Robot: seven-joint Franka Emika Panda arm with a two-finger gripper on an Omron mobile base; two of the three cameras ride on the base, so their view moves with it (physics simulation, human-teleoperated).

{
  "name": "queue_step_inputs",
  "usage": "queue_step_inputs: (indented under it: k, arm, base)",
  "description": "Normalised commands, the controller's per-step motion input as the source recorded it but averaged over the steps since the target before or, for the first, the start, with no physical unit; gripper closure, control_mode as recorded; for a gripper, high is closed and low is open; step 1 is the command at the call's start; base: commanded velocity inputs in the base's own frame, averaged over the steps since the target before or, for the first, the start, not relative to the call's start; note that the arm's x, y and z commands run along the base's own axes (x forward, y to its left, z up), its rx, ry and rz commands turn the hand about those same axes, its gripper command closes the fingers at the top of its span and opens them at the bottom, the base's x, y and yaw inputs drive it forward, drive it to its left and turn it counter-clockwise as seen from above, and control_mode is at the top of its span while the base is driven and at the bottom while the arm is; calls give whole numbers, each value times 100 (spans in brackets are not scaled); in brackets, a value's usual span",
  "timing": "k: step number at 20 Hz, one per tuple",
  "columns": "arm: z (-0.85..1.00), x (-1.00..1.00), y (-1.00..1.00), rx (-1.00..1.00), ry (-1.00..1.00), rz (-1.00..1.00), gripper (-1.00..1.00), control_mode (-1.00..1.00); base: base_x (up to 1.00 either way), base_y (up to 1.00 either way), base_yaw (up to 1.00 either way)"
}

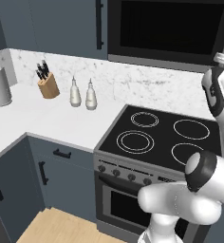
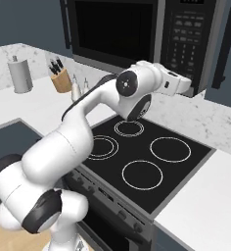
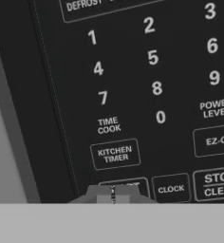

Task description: Pick the broccoli from the sink and place it in the bowl. Then pick the bowl and place it in the microwave. Then close the microwave door and press the start button.

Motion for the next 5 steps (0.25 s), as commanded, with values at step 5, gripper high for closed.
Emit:
queue_step_inputs:
  k: [5]
  arm:
    - [6, -60, 15, 0, -3, 4, 100, -100]
  base:
    - [0, 0, 0]
